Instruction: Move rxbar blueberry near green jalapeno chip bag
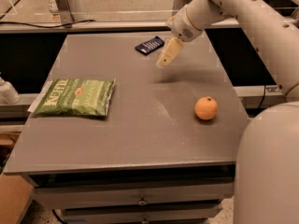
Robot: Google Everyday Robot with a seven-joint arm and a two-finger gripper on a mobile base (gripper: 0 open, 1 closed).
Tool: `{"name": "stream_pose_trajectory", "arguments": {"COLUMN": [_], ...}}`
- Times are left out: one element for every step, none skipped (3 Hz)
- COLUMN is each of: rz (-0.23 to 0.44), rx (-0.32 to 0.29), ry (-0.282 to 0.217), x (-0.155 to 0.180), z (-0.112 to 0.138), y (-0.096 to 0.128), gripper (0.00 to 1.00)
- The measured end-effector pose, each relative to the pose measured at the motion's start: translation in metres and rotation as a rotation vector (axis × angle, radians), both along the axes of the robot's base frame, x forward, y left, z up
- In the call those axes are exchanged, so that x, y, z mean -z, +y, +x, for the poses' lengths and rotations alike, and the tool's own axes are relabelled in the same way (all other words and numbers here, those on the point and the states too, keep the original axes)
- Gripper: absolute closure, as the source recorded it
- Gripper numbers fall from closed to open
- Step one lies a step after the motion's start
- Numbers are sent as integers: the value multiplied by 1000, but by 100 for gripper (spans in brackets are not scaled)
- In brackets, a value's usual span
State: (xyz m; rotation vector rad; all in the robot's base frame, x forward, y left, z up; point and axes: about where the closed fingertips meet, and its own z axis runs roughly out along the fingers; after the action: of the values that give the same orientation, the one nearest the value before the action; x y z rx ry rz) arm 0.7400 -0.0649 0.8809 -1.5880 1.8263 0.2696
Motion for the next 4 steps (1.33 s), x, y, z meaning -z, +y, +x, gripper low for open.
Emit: {"name": "stream_pose_trajectory", "arguments": {"rz": [48,86,116,140], "rx": [-6,28,112,182], "ry": [33,78,124,133], "x": [11,21,31,41], "z": [22,38,50,59], "y": [18,29,33,32], "gripper": [0,0,0,0]}}
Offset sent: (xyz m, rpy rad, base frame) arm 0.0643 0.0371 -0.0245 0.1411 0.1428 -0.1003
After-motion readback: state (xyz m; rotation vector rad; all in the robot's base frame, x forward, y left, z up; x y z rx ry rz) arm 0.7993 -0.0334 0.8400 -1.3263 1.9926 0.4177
